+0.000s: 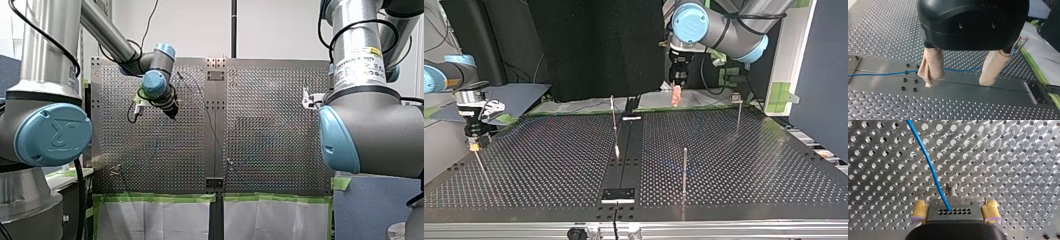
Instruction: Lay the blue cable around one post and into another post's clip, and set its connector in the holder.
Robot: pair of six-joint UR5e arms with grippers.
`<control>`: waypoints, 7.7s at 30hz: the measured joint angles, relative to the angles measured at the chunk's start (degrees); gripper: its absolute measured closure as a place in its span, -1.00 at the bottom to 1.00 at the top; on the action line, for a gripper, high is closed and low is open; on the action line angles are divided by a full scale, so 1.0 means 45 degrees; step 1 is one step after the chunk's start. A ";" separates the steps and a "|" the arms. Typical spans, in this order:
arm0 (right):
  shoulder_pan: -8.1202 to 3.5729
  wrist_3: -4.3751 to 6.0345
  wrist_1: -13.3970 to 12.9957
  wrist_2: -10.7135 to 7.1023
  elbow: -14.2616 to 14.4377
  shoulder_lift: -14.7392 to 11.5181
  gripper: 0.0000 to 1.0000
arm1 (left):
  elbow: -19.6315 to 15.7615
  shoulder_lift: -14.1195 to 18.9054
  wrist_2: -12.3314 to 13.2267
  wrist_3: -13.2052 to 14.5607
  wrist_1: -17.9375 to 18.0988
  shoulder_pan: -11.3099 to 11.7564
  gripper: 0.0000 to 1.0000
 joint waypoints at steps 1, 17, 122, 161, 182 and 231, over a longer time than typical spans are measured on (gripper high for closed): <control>0.0000 -0.0001 0.0001 -0.0009 -0.0002 0.0000 -0.98 | -0.0129 -0.0003 0.0012 -0.0007 0.0122 0.0000 -1.00; 0.0013 -0.0019 0.0039 -0.0141 0.0003 -0.0003 -0.98 | -0.1833 -0.0010 0.0168 -0.0144 0.1827 0.0003 -1.00; 0.0037 -0.0274 0.0128 -0.0291 -0.0004 -0.0008 -0.98 | -0.4558 -0.0009 0.0522 -0.1698 0.9447 0.0321 -1.00; 0.0394 -0.1047 0.0640 -0.0981 0.0006 -0.0004 -0.98 | -0.4573 -0.0009 0.0523 -0.1735 0.9447 0.0468 -1.00; 0.0649 -0.2270 0.2009 -0.0364 0.0006 -0.0057 -0.98 | -0.4590 -0.0016 0.0531 -0.1765 0.9445 0.0528 -1.00; 0.2438 -0.2373 0.1156 0.0778 0.2559 -0.2047 -0.98 | -0.4621 -0.0017 0.0640 -0.2289 0.9454 0.0683 -1.00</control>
